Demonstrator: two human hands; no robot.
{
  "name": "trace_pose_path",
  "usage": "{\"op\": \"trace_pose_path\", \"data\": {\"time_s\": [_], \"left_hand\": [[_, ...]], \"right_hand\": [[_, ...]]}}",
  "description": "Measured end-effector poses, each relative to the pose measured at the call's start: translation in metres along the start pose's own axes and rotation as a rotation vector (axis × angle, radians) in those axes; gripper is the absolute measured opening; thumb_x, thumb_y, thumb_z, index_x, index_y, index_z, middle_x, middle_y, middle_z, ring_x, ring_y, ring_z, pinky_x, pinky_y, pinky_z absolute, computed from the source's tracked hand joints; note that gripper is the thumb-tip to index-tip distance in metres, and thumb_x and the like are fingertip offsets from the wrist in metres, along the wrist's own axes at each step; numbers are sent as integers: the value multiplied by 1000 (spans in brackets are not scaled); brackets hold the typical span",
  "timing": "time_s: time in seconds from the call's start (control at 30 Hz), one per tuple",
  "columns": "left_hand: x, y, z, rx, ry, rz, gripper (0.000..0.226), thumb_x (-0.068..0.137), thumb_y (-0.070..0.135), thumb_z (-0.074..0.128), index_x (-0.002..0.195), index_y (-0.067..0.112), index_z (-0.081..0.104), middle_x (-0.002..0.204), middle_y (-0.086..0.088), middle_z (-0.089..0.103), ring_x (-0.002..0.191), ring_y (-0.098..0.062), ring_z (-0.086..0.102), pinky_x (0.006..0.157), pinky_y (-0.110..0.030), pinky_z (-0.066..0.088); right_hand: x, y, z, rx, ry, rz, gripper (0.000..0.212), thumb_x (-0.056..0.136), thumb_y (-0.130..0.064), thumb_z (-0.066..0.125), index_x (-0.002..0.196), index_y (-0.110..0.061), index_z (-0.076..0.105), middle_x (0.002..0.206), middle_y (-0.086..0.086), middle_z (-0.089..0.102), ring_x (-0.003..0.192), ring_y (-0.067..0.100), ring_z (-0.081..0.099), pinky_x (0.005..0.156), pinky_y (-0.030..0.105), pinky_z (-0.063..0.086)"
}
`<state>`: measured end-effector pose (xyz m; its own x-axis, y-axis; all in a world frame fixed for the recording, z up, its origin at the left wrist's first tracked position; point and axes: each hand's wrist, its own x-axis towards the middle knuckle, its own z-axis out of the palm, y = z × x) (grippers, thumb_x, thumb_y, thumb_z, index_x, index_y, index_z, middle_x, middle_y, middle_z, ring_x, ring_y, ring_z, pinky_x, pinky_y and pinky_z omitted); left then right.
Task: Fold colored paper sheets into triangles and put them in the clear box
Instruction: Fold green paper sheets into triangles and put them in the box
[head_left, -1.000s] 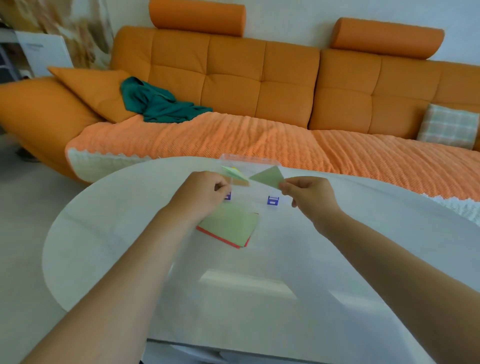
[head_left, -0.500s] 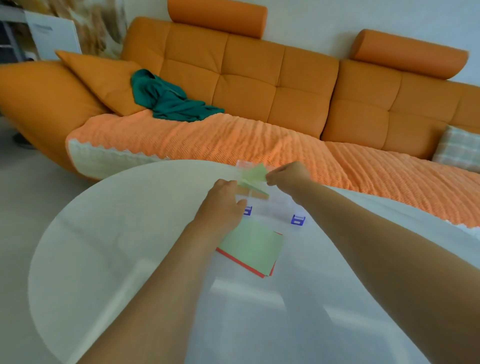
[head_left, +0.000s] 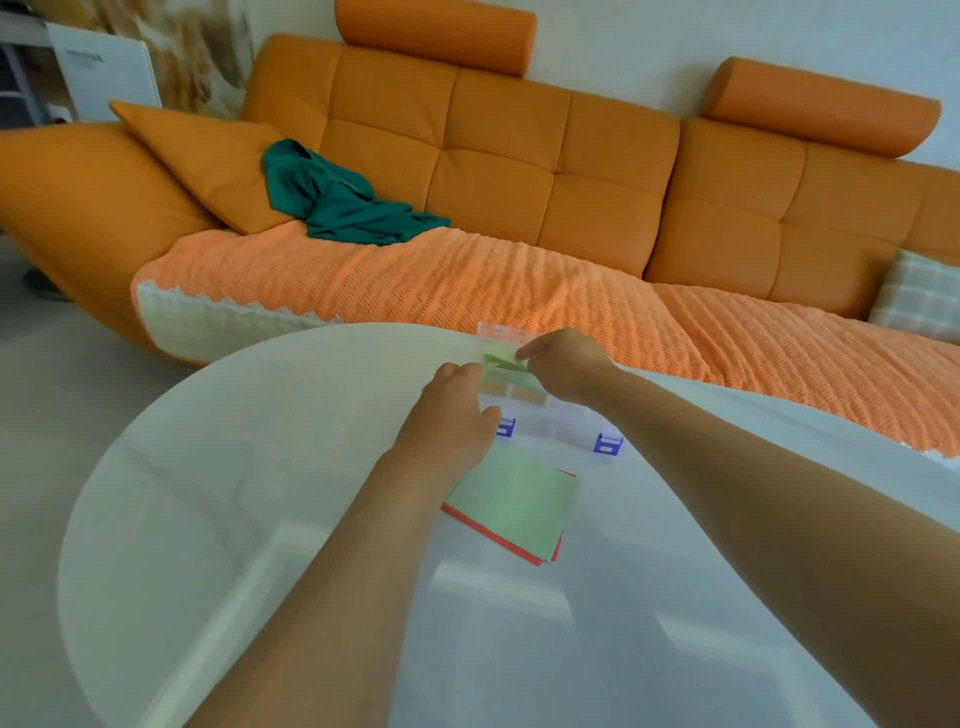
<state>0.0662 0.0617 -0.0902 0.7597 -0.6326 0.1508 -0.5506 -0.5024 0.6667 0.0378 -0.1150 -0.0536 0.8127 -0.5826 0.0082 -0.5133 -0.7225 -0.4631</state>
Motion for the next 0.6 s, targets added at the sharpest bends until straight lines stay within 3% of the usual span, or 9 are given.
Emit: {"op": "trace_pose_path", "data": {"time_s": [0.03,0.1,0.2,0.27,0.33,0.4,0.6], "left_hand": [[0,0,0,4,1,3,53,100,26,54,149,13,38,147,-7,41,133,-25,45,104,-35,40],[0,1,0,6,1,9,52,100,26,54,148,12,40,146,-7,42,130,-25,46,103,-34,40],[0,1,0,16,3,12,51,100,26,55,146,11,42,144,-8,43,129,-26,48,103,-35,41],[0,1,0,23,8,15,50,100,27,55,146,12,42,143,-8,44,129,-25,47,103,-35,41],[-1,1,-1,23,12,17,50,100,27,55,146,12,42,144,-8,44,130,-25,47,103,-34,41],[-1,2,-1,17,16,17,52,100,26,55,148,12,41,146,-7,44,131,-24,47,103,-33,41],[0,1,0,20,11,16,55,100,26,55,150,13,37,149,-7,42,133,-25,46,105,-34,41]], "right_hand": [[-3,0,1,26,-22,-25,38,97,-10,43,113,-25,73,104,-4,69,52,11,49,41,17,41],[-7,1,4,25,-40,-54,37,96,-15,42,113,-22,74,106,0,72,54,11,51,44,19,44],[-10,4,7,-88,-8,-107,36,94,-26,45,115,-16,72,125,5,68,86,22,66,81,40,58],[-13,7,7,-146,16,-235,35,95,-27,48,124,-23,67,137,-3,60,118,21,59,103,40,48],[-16,8,7,-183,-14,-345,40,95,-22,48,131,-27,63,143,-7,55,133,17,48,114,39,35],[-16,9,7,-237,-59,-352,40,95,-21,45,130,-30,64,142,-9,56,134,15,45,116,40,30],[-17,0,8,-94,-163,-190,44,95,-18,39,127,-32,66,143,-9,56,131,17,47,115,35,34]]}}
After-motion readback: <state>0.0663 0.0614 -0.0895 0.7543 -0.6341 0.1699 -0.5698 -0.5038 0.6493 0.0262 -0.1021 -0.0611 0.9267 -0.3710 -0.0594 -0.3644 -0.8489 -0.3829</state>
